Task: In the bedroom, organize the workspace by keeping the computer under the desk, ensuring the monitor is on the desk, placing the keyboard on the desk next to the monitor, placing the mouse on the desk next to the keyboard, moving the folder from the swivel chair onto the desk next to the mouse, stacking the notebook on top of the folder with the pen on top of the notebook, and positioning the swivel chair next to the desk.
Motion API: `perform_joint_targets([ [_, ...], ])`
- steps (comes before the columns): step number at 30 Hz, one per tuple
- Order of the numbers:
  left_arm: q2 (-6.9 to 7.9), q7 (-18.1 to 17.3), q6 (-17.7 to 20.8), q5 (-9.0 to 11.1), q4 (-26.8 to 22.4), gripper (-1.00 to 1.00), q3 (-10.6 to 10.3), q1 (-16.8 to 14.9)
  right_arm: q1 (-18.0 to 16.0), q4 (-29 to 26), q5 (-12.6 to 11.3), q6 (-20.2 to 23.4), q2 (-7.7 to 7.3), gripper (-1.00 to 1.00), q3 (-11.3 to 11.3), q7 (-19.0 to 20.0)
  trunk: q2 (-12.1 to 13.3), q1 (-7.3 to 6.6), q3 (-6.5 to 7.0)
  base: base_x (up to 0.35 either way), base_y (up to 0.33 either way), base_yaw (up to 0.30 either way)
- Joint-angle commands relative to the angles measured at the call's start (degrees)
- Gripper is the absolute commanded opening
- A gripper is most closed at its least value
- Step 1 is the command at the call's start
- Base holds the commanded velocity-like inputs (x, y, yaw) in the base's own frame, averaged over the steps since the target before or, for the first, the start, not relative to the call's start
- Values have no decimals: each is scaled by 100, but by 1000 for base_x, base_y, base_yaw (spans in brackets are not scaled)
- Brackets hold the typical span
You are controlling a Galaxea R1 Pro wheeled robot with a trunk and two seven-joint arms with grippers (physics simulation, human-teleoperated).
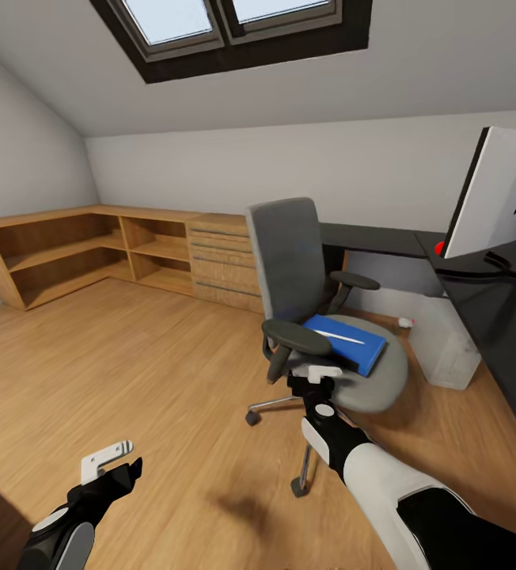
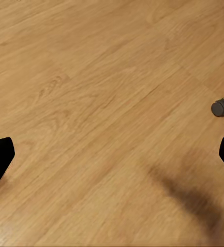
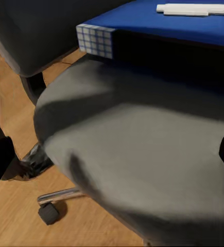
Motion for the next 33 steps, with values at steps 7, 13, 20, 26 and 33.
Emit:
perform_joint_targets([
  [7,3,50,16,61,-8,100,5,-2,-6,5,-56,-31,0,100,49,-28,-3,-2,31,-239,0,-198],
  [13,3,50,16,61,-11,100,14,-2,-6,5,-58,-33,0,100,42,-28,-3,-2,64,-117,0,-204],
  [20,3,50,14,63,-12,100,14,-2,-6,-3,-59,-33,0,100,38,-28,-3,-2,102,-11,0,-204],
  [26,3,50,14,62,-12,100,15,-2,-6,-17,-77,-33,0,100,18,-30,-3,-2,131,-1,0,-179],
  [33,3,50,16,62,-12,100,15,-2,-6,-16,-173,-156,0,100,-8,-36,-3,-2,139,0,0,-45],
])
